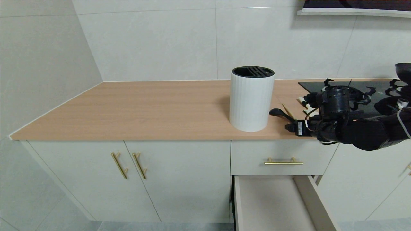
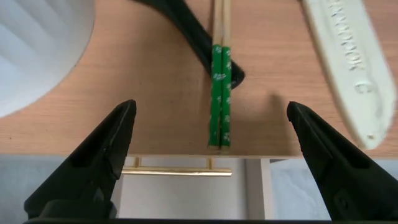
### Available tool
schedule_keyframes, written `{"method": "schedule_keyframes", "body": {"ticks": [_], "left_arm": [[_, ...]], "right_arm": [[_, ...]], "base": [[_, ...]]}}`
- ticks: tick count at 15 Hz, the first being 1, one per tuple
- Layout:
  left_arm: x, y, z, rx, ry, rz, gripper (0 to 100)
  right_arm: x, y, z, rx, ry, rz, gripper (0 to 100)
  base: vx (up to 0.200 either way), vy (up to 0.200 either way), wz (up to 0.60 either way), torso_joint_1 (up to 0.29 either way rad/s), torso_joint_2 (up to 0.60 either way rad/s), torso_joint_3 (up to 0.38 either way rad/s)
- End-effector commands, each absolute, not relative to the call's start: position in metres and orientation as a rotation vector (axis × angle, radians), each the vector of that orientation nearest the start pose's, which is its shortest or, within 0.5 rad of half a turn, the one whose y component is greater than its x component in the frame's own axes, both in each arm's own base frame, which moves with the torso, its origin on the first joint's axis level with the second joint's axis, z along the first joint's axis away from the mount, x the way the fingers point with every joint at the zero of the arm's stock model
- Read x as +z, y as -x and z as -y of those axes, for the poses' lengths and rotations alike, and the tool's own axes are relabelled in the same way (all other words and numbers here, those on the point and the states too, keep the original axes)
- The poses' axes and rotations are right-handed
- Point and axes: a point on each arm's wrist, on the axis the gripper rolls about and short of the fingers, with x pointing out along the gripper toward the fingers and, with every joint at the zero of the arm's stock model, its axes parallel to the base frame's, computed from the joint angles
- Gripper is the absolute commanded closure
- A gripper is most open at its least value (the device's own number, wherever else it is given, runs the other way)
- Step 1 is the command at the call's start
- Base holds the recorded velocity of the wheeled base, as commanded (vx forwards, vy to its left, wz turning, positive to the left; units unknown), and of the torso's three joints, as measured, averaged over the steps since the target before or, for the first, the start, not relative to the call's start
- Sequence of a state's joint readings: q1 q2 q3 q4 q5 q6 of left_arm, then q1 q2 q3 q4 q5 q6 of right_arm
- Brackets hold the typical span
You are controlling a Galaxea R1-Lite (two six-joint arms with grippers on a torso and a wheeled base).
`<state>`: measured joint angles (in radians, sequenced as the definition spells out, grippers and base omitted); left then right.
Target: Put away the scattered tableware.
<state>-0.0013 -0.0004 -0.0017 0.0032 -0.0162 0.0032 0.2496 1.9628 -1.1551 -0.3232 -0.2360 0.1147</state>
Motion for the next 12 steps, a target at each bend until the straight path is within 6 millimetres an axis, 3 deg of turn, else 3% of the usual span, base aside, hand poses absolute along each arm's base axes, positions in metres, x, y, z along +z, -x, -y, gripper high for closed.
{"method": "schedule_keyframes", "body": {"ticks": [1, 12], "left_arm": [[0.0756, 0.0229, 0.0003, -0.018, -0.003, -0.002, 0], [0.0756, 0.0229, 0.0003, -0.018, -0.003, -0.002, 0]], "right_arm": [[0.1537, -0.3704, -0.0891, -0.014, 0.005, -0.475, 100], [0.1630, -0.3640, -0.0881, -0.014, -0.013, -0.457, 100]], "base": [[0.000, 0.000, 0.00, 0.000, 0.00, 0.000], [0.000, 0.000, 0.00, 0.000, 0.00, 0.000]]}}
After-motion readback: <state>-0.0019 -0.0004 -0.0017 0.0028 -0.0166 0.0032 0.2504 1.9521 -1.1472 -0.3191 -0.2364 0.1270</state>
